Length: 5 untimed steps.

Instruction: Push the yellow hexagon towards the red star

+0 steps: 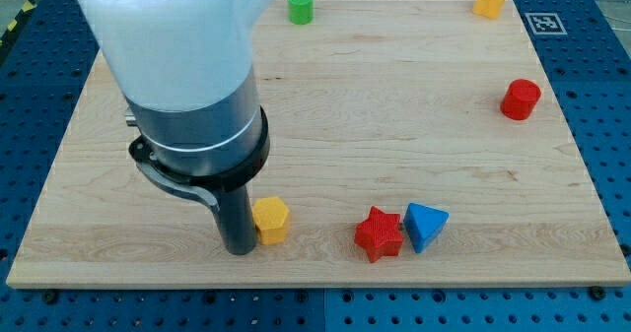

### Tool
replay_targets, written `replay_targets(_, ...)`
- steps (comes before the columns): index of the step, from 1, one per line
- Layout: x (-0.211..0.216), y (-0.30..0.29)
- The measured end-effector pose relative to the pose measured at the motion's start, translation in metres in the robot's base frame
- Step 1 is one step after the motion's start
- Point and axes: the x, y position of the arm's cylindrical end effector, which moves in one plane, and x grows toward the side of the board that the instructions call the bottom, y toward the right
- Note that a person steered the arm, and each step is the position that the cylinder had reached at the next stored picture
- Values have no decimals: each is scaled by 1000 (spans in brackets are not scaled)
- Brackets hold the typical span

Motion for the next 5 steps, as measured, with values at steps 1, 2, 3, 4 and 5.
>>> replay_targets(1, -3, -14)
replay_targets(2, -26, -28)
replay_targets(3, -29, -18)
replay_targets(4, -14, 11)
replay_targets(5, -11, 39)
